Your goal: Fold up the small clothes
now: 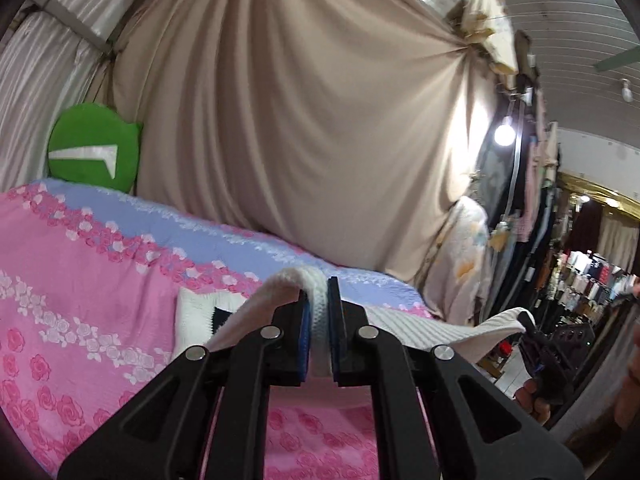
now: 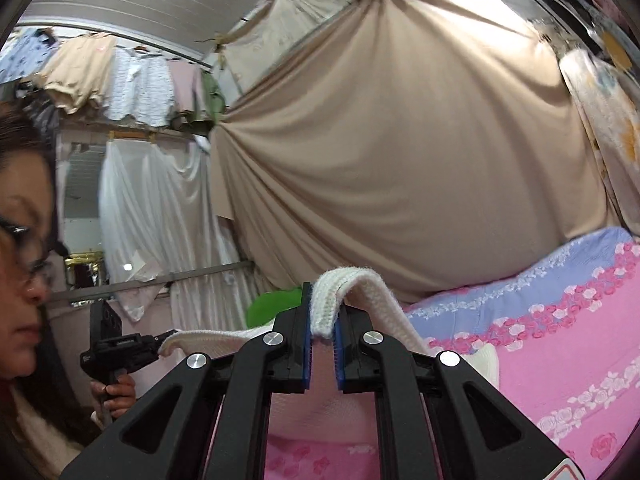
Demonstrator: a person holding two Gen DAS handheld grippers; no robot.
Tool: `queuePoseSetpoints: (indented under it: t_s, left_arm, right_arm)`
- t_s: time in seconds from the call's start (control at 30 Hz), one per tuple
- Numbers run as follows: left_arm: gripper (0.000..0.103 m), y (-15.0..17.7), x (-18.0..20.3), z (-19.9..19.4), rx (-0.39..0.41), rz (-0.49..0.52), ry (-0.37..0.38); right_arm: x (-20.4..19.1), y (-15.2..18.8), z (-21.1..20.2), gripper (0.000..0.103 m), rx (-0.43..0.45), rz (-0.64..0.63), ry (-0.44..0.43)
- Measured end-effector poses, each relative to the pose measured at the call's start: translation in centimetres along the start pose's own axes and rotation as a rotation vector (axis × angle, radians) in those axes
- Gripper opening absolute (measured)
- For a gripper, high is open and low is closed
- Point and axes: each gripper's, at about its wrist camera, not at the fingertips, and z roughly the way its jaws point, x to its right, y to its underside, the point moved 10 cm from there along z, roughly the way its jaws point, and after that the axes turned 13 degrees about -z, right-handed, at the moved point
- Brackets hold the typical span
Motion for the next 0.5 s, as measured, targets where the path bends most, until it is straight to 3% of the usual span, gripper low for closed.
queuePoseSetpoints:
  t_s: [0.3, 0.5]
  left_arm:
    - [0.007, 0.1, -10.4, 18.5, -0.222, -0.065, -0.318]
    - [0.007, 2.1, -16.1, 25.7, -0.32, -0.075, -0.452]
  right_arm:
    - [12.0, 9.0, 14.7, 0.008, -0.303, 0.252, 0.12]
    - [18.1, 16.1, 21.9, 0.008, -0.508, 0.357, 0.198]
